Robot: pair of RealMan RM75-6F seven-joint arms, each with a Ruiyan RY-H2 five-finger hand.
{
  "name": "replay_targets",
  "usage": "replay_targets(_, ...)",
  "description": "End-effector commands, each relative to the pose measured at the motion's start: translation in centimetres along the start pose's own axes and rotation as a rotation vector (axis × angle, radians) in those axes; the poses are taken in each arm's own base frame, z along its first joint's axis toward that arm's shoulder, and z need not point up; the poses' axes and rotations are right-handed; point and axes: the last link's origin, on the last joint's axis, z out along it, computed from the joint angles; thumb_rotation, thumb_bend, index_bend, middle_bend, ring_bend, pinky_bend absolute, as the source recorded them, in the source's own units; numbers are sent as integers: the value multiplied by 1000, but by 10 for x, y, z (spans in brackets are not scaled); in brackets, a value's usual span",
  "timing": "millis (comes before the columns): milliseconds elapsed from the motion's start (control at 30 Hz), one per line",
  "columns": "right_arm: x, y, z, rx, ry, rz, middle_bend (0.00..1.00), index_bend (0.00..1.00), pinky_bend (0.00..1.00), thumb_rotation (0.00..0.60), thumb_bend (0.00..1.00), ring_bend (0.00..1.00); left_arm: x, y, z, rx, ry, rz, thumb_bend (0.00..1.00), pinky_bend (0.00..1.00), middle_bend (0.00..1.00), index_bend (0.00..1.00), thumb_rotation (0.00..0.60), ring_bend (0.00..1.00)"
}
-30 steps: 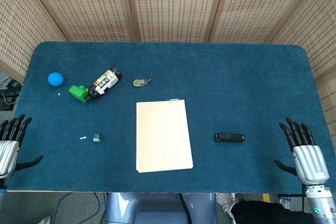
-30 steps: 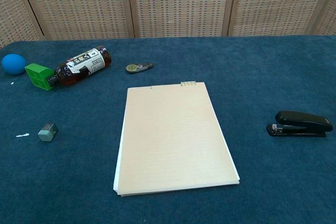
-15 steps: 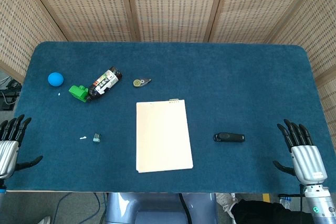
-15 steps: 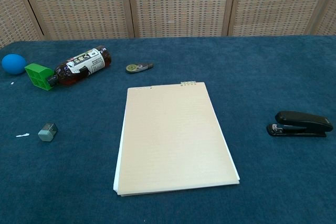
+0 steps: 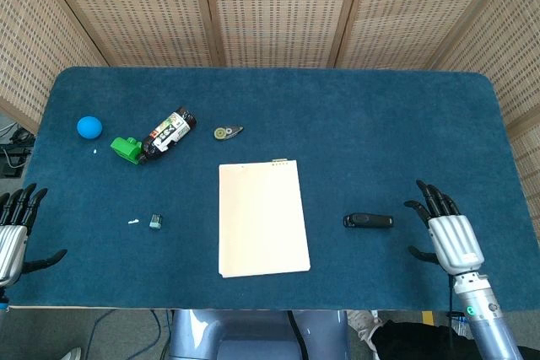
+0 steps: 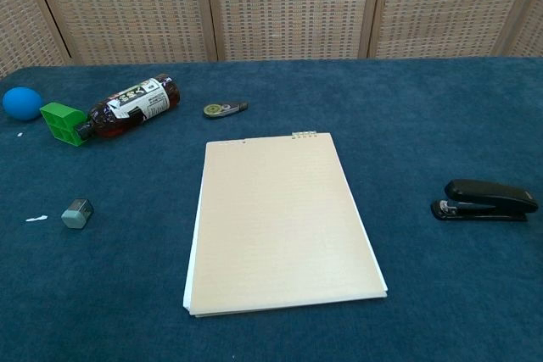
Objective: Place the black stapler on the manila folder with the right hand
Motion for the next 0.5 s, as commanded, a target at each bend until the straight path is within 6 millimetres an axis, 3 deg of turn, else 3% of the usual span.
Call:
replay_targets(33,-10,-13,23,-7,-41,18,97,314,234,600,191,17,-1,1,0,-3,-2,1,131,0,0,0,600,0)
replay_targets(500,-46,-26,49,-30,-155,29,135,367,251,600,244,36,-2,1,2,-2,-9,4,132,0,0,0,600,0)
